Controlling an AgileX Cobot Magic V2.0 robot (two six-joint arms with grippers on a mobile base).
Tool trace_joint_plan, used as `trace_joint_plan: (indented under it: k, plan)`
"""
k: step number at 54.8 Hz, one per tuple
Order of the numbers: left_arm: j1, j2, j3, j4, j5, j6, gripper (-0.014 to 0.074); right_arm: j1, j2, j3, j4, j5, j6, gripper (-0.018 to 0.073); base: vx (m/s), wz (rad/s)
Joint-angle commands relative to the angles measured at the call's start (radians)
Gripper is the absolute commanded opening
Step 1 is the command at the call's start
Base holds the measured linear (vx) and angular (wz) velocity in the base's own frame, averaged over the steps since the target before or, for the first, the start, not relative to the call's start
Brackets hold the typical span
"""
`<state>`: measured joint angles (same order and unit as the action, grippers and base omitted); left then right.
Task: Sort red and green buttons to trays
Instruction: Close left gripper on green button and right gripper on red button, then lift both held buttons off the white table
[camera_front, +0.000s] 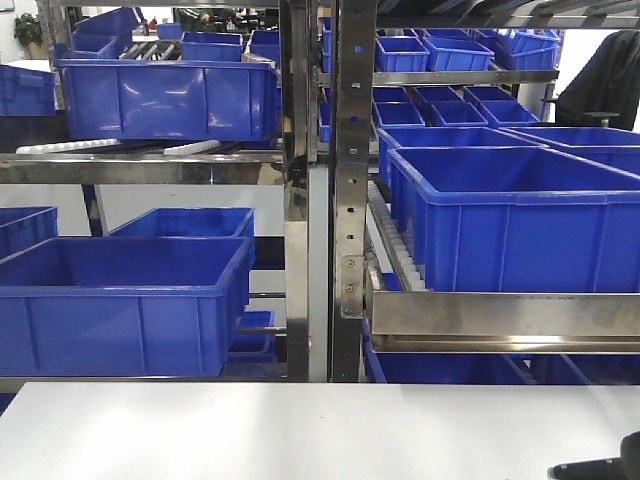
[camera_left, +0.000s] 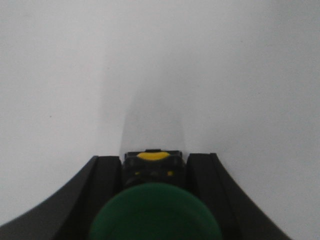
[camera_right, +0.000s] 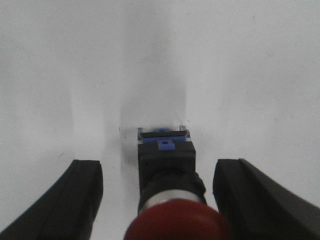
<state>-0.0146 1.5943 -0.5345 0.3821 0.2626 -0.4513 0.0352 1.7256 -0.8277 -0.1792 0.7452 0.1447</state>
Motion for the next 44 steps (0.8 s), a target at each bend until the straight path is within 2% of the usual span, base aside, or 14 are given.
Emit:
trace_joint_plan:
  k: [1,8,14,41,44]
  plan:
    - [0.003,-0.025,-0.025,0.004,-0.034,0.0,0.0146,-0.007,-0.014,-0.027,-0.013,-0.015,0.0,0.0515,0.0,0.0]
    - [0.003,-0.025,-0.025,0.004,-0.034,0.0,0.0146,-0.007,0.0,-0.027,-0.013,-0.02,0.002,0.0477,0.0,0.0]
    - [0.003,-0.025,-0.025,0.004,-0.034,0.0,0.0146,-0.007,0.0,-0.027,-0.013,-0.02,0.004,0.0406,0.0,0.0]
    - [-0.001,-0.052,-0.028,0.004,-0.068,0.0,0.0141,-0.007,-0.008,-0.027,-0.012,-0.057,-0.007,-0.0015,0.0,0.0]
    - [-0.001,-0.076,-0.028,0.004,-0.075,0.0,0.012,-0.007,-0.023,-0.027,-0.008,-0.06,-0.007,-0.0015,0.0,0.0]
